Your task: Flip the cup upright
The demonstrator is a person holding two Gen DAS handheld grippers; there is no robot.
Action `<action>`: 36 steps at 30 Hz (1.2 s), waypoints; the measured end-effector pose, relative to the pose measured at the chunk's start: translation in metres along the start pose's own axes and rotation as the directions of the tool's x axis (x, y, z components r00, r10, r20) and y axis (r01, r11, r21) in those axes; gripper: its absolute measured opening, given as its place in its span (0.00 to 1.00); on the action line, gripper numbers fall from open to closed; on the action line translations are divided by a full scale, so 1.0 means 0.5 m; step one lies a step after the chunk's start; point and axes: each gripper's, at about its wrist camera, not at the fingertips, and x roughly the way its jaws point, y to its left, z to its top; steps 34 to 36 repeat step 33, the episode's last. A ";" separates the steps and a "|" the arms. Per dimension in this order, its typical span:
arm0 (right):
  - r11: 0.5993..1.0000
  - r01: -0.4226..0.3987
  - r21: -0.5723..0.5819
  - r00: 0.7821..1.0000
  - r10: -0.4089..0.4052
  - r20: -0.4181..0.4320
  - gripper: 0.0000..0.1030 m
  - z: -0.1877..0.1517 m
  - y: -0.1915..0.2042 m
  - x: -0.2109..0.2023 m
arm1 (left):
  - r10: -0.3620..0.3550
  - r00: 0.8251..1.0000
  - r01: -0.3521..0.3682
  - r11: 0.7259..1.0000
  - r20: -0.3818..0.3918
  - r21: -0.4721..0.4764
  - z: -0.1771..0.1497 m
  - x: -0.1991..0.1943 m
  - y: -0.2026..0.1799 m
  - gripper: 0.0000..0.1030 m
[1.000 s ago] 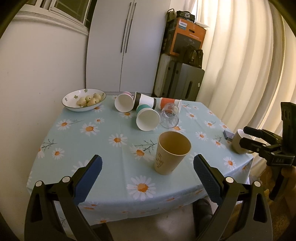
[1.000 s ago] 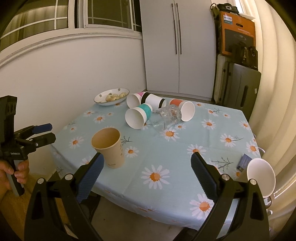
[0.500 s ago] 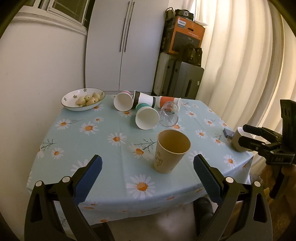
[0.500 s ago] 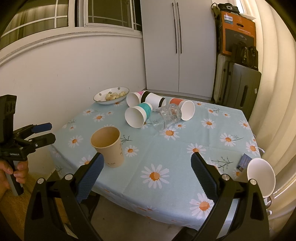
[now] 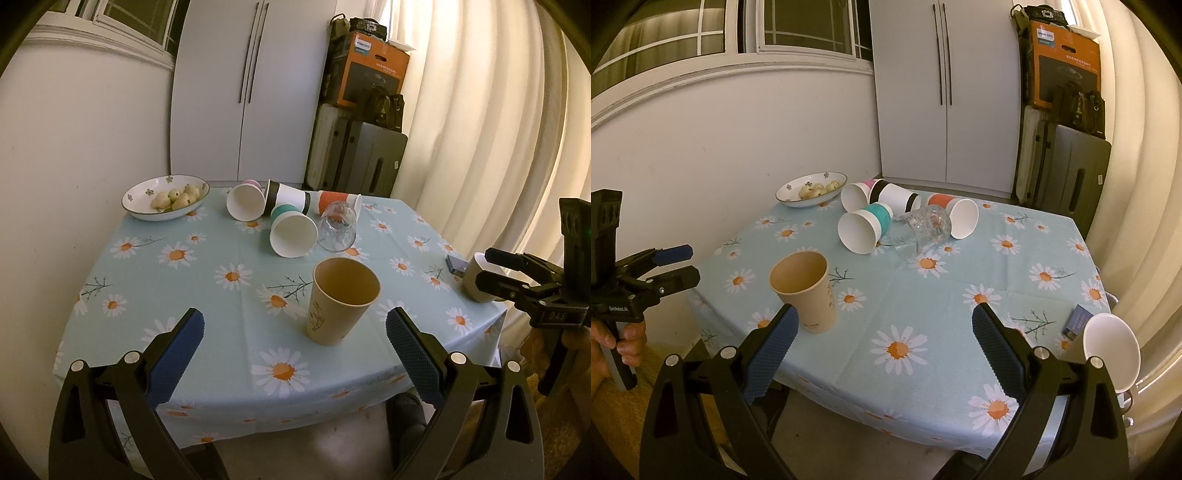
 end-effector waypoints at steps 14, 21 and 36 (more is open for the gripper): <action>1.000 0.002 0.002 1.000 -0.002 -0.007 0.91 -0.001 -0.001 0.000 | 0.000 1.000 0.001 1.000 -0.011 0.009 -0.004 0.003 -0.005 0.94; 1.000 0.003 0.001 1.000 -0.003 -0.011 0.91 0.000 -0.001 0.001 | 0.003 1.000 -0.002 1.000 -0.009 0.014 -0.004 0.002 -0.007 0.94; 1.000 0.002 0.003 1.000 -0.002 -0.013 0.91 0.000 -0.001 0.001 | 0.003 1.000 -0.003 1.000 -0.011 0.020 -0.006 0.008 -0.011 0.94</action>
